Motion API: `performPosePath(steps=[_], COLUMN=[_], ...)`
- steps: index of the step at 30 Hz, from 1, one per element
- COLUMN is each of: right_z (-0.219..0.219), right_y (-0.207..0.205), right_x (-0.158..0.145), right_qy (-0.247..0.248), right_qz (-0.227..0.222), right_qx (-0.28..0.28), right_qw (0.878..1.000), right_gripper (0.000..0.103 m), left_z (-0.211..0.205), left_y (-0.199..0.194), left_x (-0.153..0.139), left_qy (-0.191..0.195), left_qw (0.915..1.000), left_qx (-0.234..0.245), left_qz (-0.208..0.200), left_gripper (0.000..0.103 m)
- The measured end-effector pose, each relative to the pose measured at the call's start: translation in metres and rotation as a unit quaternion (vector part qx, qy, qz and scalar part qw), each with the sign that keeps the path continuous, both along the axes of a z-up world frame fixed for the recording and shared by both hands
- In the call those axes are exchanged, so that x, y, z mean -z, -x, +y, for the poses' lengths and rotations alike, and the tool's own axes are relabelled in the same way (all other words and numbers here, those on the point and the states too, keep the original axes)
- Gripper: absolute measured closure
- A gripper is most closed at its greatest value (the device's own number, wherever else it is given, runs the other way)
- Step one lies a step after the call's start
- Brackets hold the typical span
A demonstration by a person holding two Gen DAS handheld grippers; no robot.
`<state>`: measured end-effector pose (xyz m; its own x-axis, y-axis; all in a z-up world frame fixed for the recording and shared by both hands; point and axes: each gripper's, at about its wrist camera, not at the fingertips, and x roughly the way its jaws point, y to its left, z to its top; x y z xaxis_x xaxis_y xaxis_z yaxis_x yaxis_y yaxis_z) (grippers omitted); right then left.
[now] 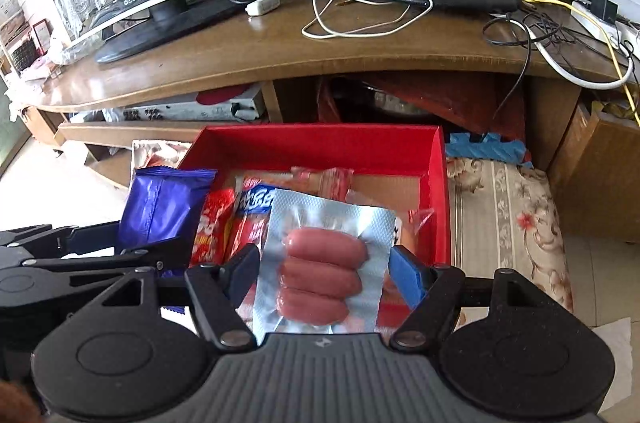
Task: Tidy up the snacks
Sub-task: 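Lower the blue pouch with left gripper while right lowers sausage pack into box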
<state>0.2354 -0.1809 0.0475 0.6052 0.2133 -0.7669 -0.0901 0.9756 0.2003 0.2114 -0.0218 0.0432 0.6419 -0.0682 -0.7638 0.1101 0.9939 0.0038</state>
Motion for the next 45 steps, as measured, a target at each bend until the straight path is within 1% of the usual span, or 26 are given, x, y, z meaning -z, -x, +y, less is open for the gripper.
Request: performPosePath(steps=[10, 22, 45], right_z=[-0.001, -0.001, 0.006], right_y=[-0.028, -0.052, -0.064], right_x=[0.007, 0.032, 0.061], right_qy=[0.000, 0.002, 0.010], right_qz=[0.000, 0.020, 0.045], right_qx=[0.004, 0.007, -0.004], right_qw=[1.000, 1.000, 0.999], right_gripper=[0.034, 0.034, 0.034], left_z=[-0.005, -0.008, -0.005], left_y=[-0.025, -0.048, -0.059], left_x=[0.005, 0.027, 0.048], left_qy=[-0.010, -0.021, -0.040], left_qw=[0.9999, 0.9996, 0.9980], left_qx=[-0.004, -0.013, -0.016], left_qz=[-0.006, 0.014, 0.046], left_gripper=[0.037, 0.037, 0.037])
